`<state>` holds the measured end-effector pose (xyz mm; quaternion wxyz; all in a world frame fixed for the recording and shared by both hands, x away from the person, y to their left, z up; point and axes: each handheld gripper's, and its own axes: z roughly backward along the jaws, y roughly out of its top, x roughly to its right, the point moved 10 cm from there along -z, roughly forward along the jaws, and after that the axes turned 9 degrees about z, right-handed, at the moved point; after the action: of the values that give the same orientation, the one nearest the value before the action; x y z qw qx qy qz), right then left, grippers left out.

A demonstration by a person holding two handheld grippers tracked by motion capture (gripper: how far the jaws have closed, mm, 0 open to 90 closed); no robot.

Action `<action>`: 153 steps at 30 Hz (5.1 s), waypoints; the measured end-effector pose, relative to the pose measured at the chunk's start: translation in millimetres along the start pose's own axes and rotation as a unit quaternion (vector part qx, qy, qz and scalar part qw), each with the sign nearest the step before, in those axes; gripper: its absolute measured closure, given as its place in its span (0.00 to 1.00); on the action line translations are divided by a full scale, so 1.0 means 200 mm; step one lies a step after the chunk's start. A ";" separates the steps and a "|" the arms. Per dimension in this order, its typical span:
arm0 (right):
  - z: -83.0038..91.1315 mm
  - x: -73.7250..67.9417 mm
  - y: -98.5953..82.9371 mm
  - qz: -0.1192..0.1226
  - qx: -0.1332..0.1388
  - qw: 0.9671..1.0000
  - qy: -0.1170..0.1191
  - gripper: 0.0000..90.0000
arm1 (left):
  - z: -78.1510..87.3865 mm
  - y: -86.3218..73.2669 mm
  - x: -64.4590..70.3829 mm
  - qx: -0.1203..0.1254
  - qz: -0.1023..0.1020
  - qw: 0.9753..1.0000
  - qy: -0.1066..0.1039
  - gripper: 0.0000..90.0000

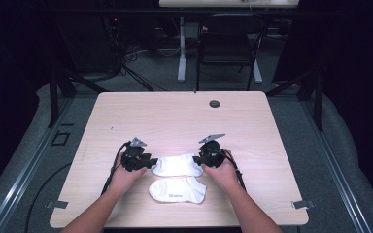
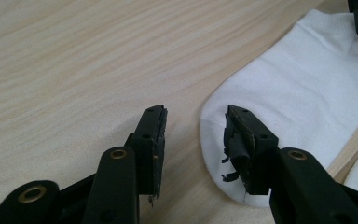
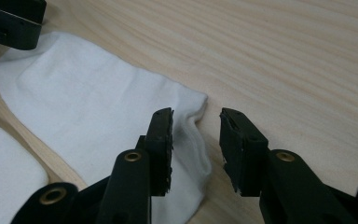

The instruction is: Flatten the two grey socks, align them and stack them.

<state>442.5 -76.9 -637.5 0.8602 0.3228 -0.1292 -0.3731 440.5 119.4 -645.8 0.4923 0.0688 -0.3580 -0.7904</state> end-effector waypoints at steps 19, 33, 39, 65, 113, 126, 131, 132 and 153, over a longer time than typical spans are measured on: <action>0.00 -0.02 -0.03 0.001 -0.009 1.000 0.006 0.88 | 0.00 -0.02 0.02 -0.013 -0.030 0.999 0.016 0.91; 0.03 -0.03 -0.01 0.006 -0.002 1.000 0.013 0.95 | 0.02 -0.01 0.03 -0.008 -0.029 0.999 0.012 0.99; 0.06 -0.03 0.03 0.001 0.011 1.000 0.011 0.96 | 0.05 0.02 0.04 0.005 -0.035 0.999 0.014 0.99; 0.34 -0.17 0.06 0.017 0.060 0.998 0.030 0.96 | 0.30 0.04 0.20 0.029 -0.060 0.998 -0.022 0.99; 0.40 -0.38 -0.23 0.037 0.036 0.997 0.057 0.96 | 0.29 -0.25 0.29 -0.017 -0.072 0.996 -0.045 0.99; 0.34 -0.33 -0.28 0.024 0.030 0.998 0.049 0.89 | 0.25 -0.27 0.27 -0.012 -0.063 0.997 -0.045 0.91; 0.40 -0.29 -0.24 0.006 0.058 0.998 0.028 0.82 | 0.29 -0.25 0.28 0.003 -0.057 0.997 -0.045 0.81; 0.40 -0.30 -0.23 0.005 0.063 0.998 0.028 0.82 | 0.30 -0.25 0.28 0.004 -0.056 0.997 -0.046 0.79; 0.26 -0.45 -0.31 0.083 0.023 0.996 0.026 0.76 | 0.25 -0.35 0.27 -0.019 -0.039 0.998 -0.049 0.70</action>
<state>323.3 -66.7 -636.9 0.8834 0.3408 -0.1414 -0.2889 339.0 117.3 -640.0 0.4442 0.0346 -0.3640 -0.8179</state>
